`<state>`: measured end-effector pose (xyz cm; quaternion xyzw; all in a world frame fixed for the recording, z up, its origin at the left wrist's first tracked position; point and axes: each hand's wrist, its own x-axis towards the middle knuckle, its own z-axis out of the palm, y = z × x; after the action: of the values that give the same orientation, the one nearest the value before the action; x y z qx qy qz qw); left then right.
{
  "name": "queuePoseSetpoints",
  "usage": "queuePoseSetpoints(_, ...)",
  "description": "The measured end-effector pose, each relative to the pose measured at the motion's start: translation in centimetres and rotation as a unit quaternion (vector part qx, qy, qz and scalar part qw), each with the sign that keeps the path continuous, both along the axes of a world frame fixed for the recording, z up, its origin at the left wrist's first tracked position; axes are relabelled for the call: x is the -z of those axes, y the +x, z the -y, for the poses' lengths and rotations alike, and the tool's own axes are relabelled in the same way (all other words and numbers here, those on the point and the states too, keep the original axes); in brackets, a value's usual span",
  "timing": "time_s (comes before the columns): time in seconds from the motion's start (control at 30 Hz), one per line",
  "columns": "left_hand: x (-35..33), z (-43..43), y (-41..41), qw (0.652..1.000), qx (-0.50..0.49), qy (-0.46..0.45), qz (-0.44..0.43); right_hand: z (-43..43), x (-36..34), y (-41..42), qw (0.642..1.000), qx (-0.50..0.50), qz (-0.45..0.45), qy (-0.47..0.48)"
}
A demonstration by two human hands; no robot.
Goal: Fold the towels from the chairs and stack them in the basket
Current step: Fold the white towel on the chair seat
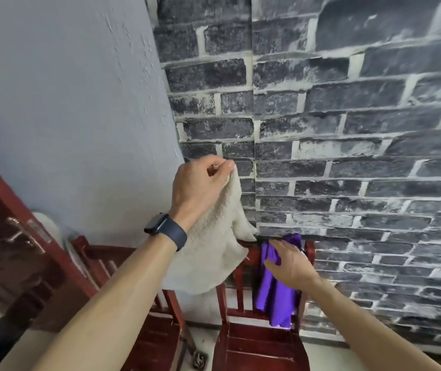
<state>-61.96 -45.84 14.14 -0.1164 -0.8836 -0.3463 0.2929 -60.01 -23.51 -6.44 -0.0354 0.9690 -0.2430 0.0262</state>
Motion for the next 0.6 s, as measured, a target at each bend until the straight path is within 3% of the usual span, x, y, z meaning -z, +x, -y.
queuePoseSetpoints(0.07,-1.7,-0.9,2.2,1.0,-0.012,0.016,-0.004,0.3,-1.1,3.4,0.989,0.028,0.029,-0.142)
queuePoseSetpoints(0.13,-2.7,-2.0,4.5,1.0,-0.014,0.025,0.005,0.8,-2.0,7.0,0.946,0.045,0.102,-0.303)
queuePoseSetpoints(0.2,-3.0,-3.0,6.8,0.999,-0.018,0.046,0.02,1.4,-2.5,10.2,0.903,0.053,0.171,-0.391)
queuePoseSetpoints(0.33,-2.6,-4.5,10.8,0.996,-0.031,0.075,0.049,2.0,-3.0,16.0,0.788,0.076,0.308,-0.528)
queuePoseSetpoints(0.5,-1.1,-5.3,13.9,0.989,-0.066,0.093,0.092,1.1,-0.6,20.7,0.648,0.264,0.371,-0.61)
queuePoseSetpoints(0.6,-0.3,-5.7,15.0,0.982,-0.073,0.122,0.122,0.7,1.2,23.6,0.604,0.303,0.367,-0.639)
